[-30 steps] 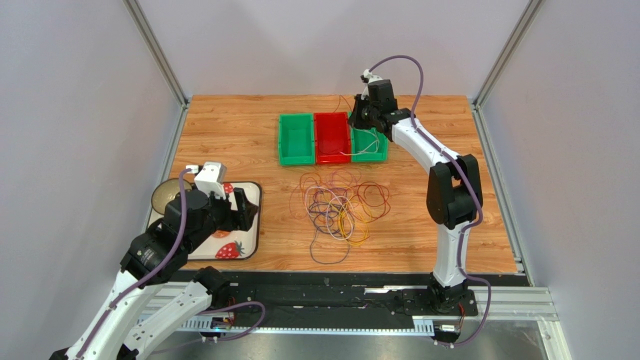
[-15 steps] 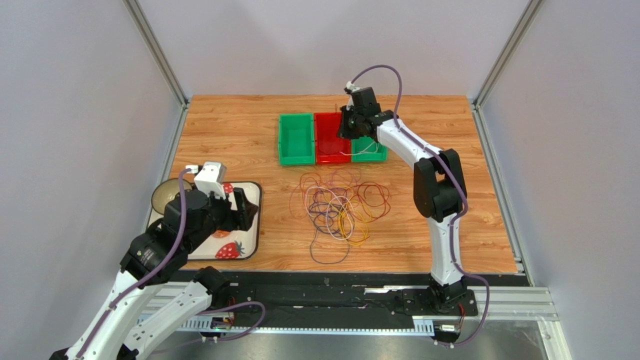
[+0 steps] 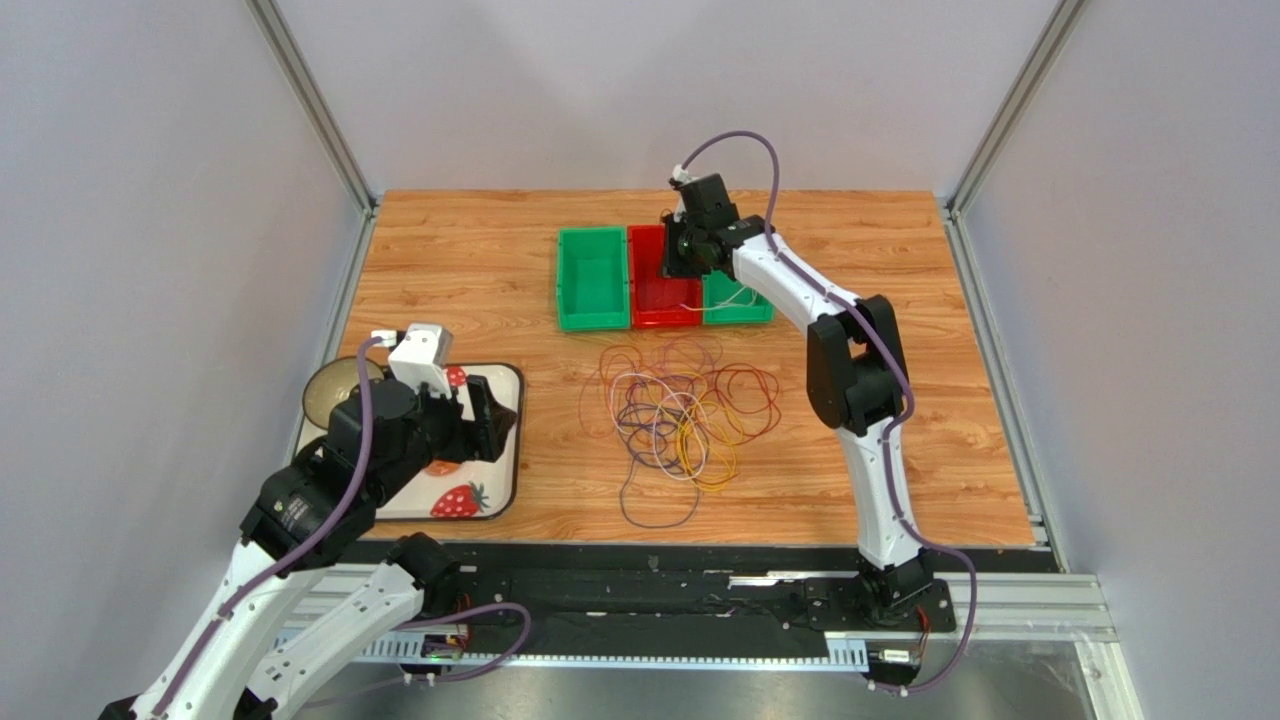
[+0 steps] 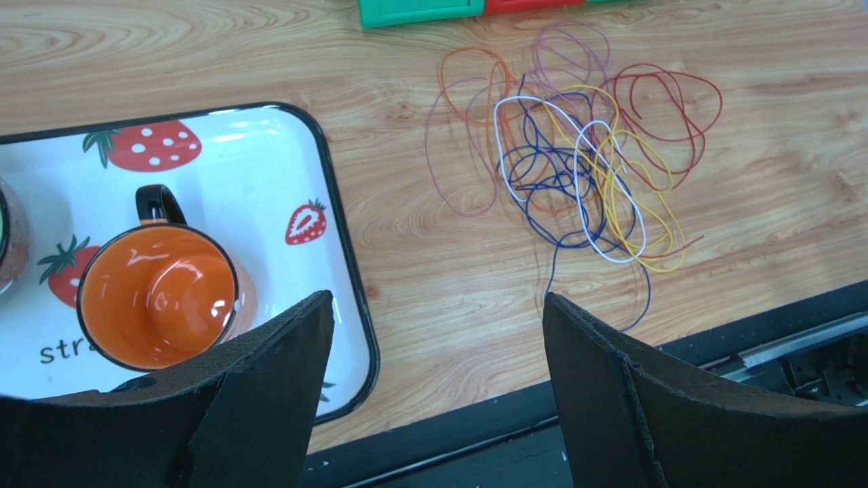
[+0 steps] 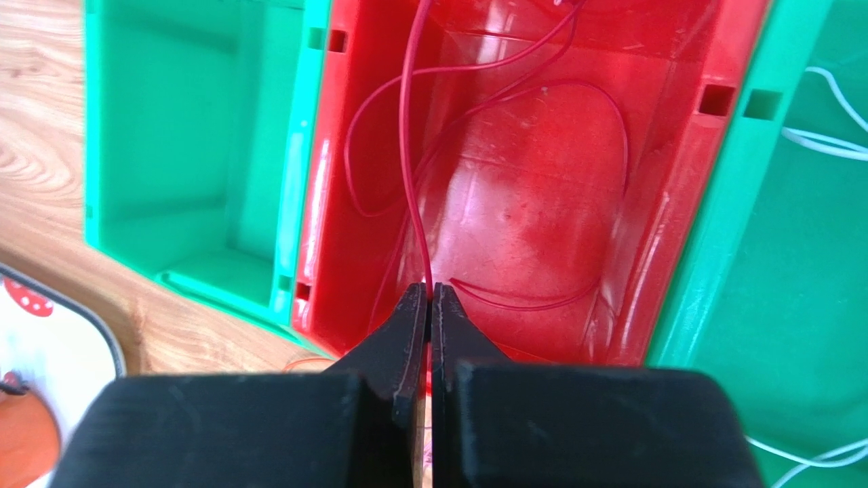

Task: Untangle the cables
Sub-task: Place the cable in the bin.

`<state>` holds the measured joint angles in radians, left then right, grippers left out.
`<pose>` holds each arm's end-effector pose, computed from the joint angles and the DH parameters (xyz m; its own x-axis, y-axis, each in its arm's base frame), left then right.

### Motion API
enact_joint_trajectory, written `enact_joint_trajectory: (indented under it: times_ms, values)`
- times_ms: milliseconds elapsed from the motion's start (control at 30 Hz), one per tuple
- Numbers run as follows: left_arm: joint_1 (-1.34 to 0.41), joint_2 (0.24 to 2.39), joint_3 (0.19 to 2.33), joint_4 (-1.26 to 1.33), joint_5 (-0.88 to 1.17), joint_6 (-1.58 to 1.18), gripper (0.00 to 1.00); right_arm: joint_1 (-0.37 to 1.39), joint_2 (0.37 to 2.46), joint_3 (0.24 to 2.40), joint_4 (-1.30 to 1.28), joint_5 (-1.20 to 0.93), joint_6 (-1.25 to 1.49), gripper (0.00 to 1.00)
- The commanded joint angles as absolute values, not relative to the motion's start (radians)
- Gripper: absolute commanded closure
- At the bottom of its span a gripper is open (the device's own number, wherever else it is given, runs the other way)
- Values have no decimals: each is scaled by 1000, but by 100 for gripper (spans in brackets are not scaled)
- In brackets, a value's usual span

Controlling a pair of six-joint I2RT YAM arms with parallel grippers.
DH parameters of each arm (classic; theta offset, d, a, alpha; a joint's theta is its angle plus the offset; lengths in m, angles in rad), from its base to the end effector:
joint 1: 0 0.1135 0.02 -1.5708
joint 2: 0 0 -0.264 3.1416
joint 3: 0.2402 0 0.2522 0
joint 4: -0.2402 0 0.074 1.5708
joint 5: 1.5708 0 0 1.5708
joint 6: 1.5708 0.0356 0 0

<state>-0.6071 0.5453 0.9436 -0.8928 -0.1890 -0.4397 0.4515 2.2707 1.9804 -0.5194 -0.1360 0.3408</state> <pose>0.0800 -0.0474 0.3490 -0.5334 -0.1385 -0.8344 0.2182 0.9306 -0.2940 0.4634 0.2300 0.2237 -0.7867 -0.0134 -0.6172 -0.2690 0.9074 0.3231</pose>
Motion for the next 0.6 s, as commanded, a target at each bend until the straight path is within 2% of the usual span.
enact_joint_trajectory:
  times_ms: [0, 100, 200, 300, 400, 567]
  values:
    - [-609, 540, 948, -868, -181, -428, 17, 456, 2295, 2048, -558, -100, 347, 100]
    - [-609, 538, 948, -865, -179, -428, 17, 456, 2281, 2023, -568, -98, 345, 100]
    - [-609, 537, 948, -867, -176, -428, 17, 456, 2241, 1988, -571, -86, 341, 89]
    - [-609, 532, 948, -867, -175, -428, 17, 456, 2186, 1964, -568, -87, 337, 70]
    - [-609, 529, 948, -865, -173, -428, 17, 456, 2134, 1956, -577, -81, 322, 59]
    - [-607, 522, 946, -865, -175, -428, 18, 456, 2077, 1968, -632, -31, 290, 52]
